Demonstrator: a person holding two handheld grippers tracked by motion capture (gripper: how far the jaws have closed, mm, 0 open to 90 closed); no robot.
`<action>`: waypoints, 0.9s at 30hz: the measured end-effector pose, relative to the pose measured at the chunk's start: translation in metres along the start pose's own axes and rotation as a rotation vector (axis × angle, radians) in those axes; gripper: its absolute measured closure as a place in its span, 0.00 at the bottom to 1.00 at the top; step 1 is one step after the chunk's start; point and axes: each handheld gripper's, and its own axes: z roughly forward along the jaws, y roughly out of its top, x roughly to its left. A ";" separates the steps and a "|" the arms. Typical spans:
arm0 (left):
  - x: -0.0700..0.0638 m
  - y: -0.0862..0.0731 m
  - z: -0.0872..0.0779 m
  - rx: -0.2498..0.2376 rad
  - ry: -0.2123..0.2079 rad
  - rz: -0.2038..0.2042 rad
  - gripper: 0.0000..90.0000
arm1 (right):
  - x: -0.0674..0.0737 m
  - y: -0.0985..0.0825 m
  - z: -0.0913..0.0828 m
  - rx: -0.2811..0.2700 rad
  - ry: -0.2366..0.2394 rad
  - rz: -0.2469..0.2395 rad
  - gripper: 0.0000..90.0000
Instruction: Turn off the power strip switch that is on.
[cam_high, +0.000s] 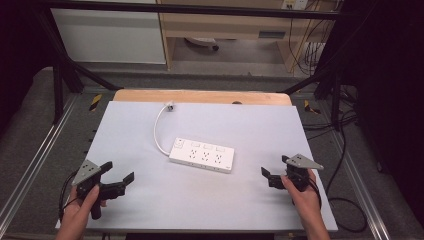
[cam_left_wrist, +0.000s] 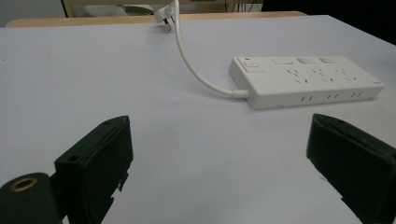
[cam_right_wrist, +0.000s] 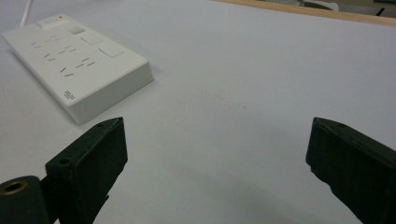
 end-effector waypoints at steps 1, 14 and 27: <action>0.000 0.000 0.000 0.003 -0.002 0.005 0.08 | 0.000 0.000 -0.001 -0.005 -0.001 0.004 0.06; 0.000 -0.001 -0.001 0.003 -0.003 0.007 0.08 | 0.006 0.005 -0.008 -0.047 0.012 -0.001 0.04; -0.001 0.000 -0.004 -0.011 0.004 0.021 0.07 | 0.013 0.014 -0.016 -0.100 0.020 -0.010 0.06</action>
